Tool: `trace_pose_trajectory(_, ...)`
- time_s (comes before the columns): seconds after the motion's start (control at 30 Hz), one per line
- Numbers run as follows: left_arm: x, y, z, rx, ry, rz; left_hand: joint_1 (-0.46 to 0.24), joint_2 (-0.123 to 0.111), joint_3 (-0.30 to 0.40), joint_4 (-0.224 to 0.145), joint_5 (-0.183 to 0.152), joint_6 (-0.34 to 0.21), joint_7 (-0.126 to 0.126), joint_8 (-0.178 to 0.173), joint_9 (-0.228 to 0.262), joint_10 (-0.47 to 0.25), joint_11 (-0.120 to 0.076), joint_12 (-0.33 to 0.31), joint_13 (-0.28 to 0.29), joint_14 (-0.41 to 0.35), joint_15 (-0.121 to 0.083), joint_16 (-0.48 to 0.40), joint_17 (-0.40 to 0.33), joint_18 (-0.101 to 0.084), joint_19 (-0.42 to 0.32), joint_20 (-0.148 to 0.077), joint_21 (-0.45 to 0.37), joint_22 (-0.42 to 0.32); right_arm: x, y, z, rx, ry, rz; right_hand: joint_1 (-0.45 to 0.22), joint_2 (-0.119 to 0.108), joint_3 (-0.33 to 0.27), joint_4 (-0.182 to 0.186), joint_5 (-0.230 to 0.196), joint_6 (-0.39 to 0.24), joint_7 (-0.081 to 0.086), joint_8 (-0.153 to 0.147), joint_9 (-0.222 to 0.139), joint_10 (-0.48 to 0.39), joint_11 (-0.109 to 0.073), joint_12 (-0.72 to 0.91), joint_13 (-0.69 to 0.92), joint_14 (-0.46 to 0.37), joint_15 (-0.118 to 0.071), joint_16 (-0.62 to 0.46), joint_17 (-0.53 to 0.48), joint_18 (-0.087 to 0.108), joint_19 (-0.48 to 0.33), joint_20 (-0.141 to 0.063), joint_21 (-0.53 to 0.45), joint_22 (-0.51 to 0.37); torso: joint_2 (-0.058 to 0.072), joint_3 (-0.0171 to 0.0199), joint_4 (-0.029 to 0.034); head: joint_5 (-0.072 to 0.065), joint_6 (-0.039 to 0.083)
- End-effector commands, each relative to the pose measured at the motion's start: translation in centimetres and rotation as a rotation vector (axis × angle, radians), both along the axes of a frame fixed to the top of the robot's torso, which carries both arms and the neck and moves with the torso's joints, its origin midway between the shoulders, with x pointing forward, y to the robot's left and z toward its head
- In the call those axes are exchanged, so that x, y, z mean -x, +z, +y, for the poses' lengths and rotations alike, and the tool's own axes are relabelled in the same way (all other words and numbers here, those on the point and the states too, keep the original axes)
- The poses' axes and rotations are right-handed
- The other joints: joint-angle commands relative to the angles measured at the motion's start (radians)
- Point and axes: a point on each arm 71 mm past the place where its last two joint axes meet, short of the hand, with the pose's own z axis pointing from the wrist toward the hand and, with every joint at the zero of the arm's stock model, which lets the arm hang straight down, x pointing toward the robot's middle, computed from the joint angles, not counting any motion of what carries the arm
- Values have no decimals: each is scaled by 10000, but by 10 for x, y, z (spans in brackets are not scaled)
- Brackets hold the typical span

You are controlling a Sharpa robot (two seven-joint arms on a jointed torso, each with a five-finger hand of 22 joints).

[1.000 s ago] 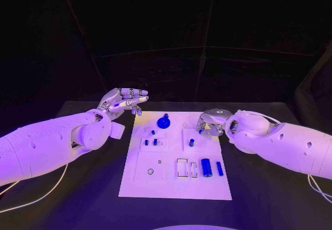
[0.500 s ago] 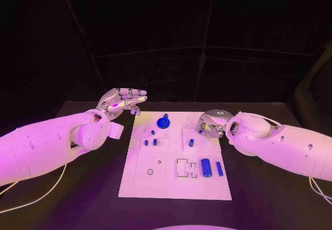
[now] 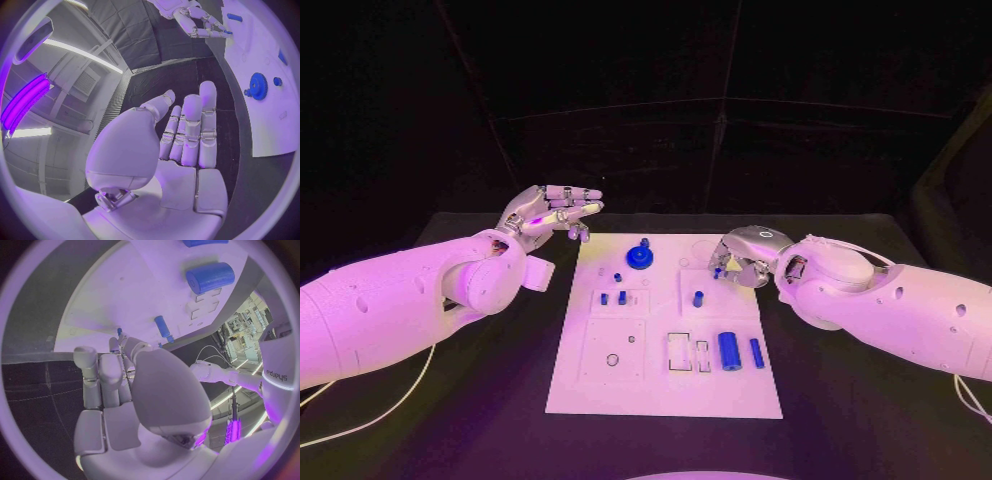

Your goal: Assemble the parts on the task board

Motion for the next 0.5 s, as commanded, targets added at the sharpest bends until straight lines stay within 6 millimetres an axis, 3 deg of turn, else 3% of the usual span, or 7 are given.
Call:
trace_pose_trajectory(0.03, 0, 1, 1, 79, 11, -50, 52, 52, -9, -78, 42, 49, 8, 1, 6, -56, -21, 28, -8, -73, 5, -71, -17, 152, -50, 7, -61, -18, 3, 7, -1, -583, -109, -176, -121, -11, 39, -8, 21, -7, 27, -22, 15, 4, 52, -69, -6, 147, -26, 45, 14, -173, 18, 38, 36, 9, -6, -11, 8, -11, -3)
trace_pose_trajectory(0.23, 0, 1, 2, 64, 49, -51, 52, 52, -9, -78, 42, 49, 8, 1, 6, -56, -21, 28, -8, -73, 5, -71, -17, 152, -50, 7, -62, -18, 18, 17, 5, -1338, 161, -276, -202, -49, 134, -64, 32, 0, 30, -17, 18, 10, 54, -82, -5, 157, -24, 106, 80, -190, 69, 40, 97, 113, 2, -10, 18, 9, 0)
trace_pose_trajectory(0.37, -1, 1, 2, 64, 50, -53, 59, 51, -10, -85, 44, 52, 9, 2, 6, -72, -19, 29, -12, -78, 6, -74, -31, 151, -49, 7, -64, -20, 29, 26, 19, -1958, 651, -462, -252, -94, 210, -124, 69, 0, 37, -17, 18, 12, 59, -94, -5, 181, -22, 194, 178, -218, 156, 42, 185, 266, 3, -4, 18, 64, -5)
trace_pose_trajectory(0.5, -1, 1, 1, 72, 28, -52, 62, 53, -10, -87, 45, 56, 9, 4, 6, -78, -18, 30, -13, -77, 6, -70, -27, 151, -48, 6, -65, -21, 39, 32, 38, -2399, 1193, -472, -259, -98, 220, -131, 74, 0, 39, -17, 18, 13, 59, -95, -5, 184, -21, 208, 194, -221, 167, 43, 197, 285, 11, -28, 48, 126, -1)
